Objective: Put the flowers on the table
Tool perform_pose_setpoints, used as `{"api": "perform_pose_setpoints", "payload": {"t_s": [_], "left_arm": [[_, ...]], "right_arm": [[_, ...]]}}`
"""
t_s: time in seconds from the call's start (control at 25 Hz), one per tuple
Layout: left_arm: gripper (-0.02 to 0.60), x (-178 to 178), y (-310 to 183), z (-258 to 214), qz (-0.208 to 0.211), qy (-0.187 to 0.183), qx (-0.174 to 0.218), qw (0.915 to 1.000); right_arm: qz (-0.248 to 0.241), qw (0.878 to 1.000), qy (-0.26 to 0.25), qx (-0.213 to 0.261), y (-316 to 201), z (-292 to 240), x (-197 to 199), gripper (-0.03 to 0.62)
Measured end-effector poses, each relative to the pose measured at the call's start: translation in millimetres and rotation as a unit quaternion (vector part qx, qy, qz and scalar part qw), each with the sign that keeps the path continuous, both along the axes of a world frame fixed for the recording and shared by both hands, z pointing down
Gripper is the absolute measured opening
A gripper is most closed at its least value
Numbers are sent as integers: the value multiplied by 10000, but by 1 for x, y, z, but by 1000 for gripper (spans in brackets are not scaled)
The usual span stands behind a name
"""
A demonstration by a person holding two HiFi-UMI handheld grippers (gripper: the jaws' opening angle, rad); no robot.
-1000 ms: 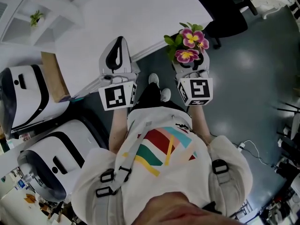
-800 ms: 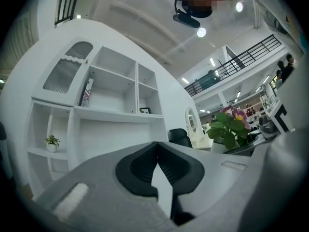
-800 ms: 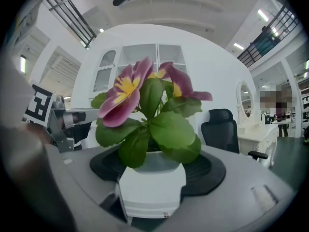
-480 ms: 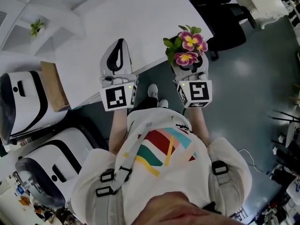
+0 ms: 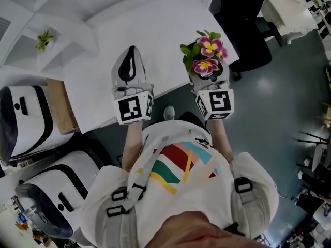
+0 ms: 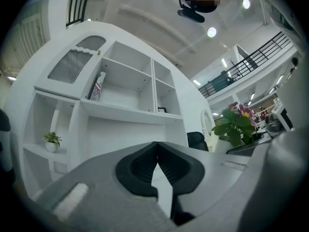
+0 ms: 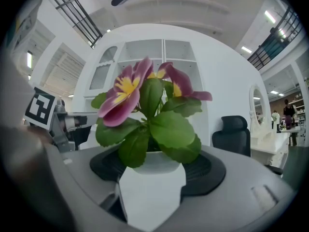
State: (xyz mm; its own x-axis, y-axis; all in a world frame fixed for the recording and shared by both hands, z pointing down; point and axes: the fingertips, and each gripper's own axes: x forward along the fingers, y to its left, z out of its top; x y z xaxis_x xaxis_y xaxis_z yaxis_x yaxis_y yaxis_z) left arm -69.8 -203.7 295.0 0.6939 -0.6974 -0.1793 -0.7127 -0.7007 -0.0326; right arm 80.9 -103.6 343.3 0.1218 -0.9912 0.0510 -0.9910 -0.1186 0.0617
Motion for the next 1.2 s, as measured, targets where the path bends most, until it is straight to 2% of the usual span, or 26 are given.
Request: {"api": "perform_pose_setpoints", "payload": {"t_s": [0.36,0.56,0.76,1.0,1.2], "left_arm": [[5,2,-29,16,-493,-2,-216,9985],[5,13,-50,23,-1016,51,-385,9941],[5,33,-56,20,-1320,131,-354,9905],[5,82,-81,20,-1657,-26,-435,9852],[5,85,-73,18,-1950,-24,-271,9804]], "right_arm": [[-351,9993,35,-108,-36,6,15,325],[-983,9949,20,-227,-72,11,25,325],[-1483,9885,135,-250,-96,10,42,325],[-1886,9819,142,-131,-135,3,90,325],[-2133,9768,149,-149,-139,13,97,325]]}}
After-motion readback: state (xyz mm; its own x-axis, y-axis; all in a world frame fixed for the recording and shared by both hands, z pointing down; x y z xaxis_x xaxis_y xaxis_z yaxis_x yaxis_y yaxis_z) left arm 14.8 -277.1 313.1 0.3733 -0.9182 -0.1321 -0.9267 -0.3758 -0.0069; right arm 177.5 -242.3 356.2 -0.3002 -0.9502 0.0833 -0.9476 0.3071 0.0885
